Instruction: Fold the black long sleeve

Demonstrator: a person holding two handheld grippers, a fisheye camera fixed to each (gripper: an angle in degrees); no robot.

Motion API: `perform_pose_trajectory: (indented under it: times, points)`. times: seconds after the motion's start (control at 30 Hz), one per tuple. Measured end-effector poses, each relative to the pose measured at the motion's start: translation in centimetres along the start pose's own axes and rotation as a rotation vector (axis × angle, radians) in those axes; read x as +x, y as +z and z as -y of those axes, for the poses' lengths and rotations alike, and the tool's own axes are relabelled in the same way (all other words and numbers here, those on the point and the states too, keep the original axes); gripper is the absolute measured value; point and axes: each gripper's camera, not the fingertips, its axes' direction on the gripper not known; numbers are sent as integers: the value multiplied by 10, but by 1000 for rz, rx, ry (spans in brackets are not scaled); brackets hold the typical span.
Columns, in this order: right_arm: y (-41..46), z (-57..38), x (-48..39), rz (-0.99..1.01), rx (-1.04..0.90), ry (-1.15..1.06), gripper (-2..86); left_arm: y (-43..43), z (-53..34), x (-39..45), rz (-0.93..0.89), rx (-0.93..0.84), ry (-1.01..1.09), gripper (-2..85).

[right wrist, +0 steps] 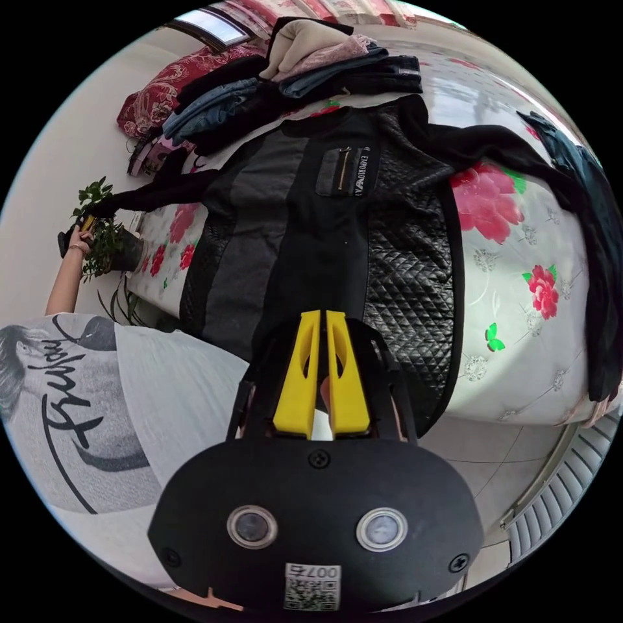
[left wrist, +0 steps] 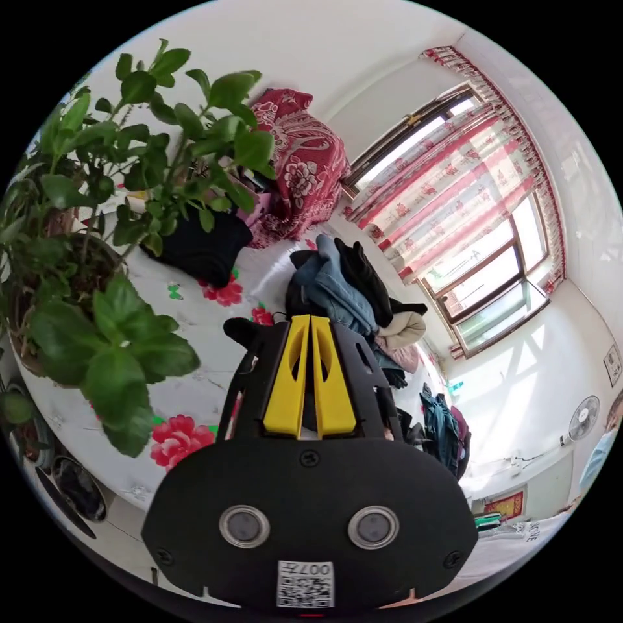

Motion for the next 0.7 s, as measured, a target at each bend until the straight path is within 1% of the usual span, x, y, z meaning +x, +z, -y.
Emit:
perform_pose_trajectory:
  times: [0.1, 0.2, 0.27, 0.3, 0.37, 0.4, 0.47, 0.53, 0.57, 0.6, 0.67, 0.7]
  points:
    - [1, 5, -6, -7, -6, -33, -1, 29, -19, 25, -133, -73, 53, -9]
    - [-5, 8, -3, -8, 2, -45, 0, 54, -39, 79, -277, -142, 166, -9]
    - [-16, 7, 5, -9, 26, -38, 0, 64, -59, 148, -474, -176, 278, -7]
    - [-19, 6, 8, -11, 35, -34, 1, 65, -66, 169, -538, -190, 324, -6]
    - [-33, 2, 21, -12, 79, -4, 3, 67, -112, 258, -798, -277, 533, 1]
    - [-36, 0, 25, -14, 92, 6, 4, 68, -127, 278, -852, -305, 585, 4]
    - [-46, -7, 44, -18, 126, 55, 11, 79, -194, 333, -968, -482, 713, 53]
    - [-55, -14, 64, -16, 149, 106, 19, 92, -242, 345, -975, -608, 778, 83]
    - [-62, -20, 78, -7, 168, 143, 26, 100, -268, 339, -901, -666, 790, 87]
    - [-65, -23, 85, -4, 178, 163, 29, 104, -279, 333, -853, -685, 786, 88]
    - [-80, -36, 115, 2, 223, 233, 44, 118, -312, 294, -627, -759, 773, 91]
    - [-83, -38, 121, 2, 231, 244, 46, 121, -317, 282, -556, -782, 764, 91]
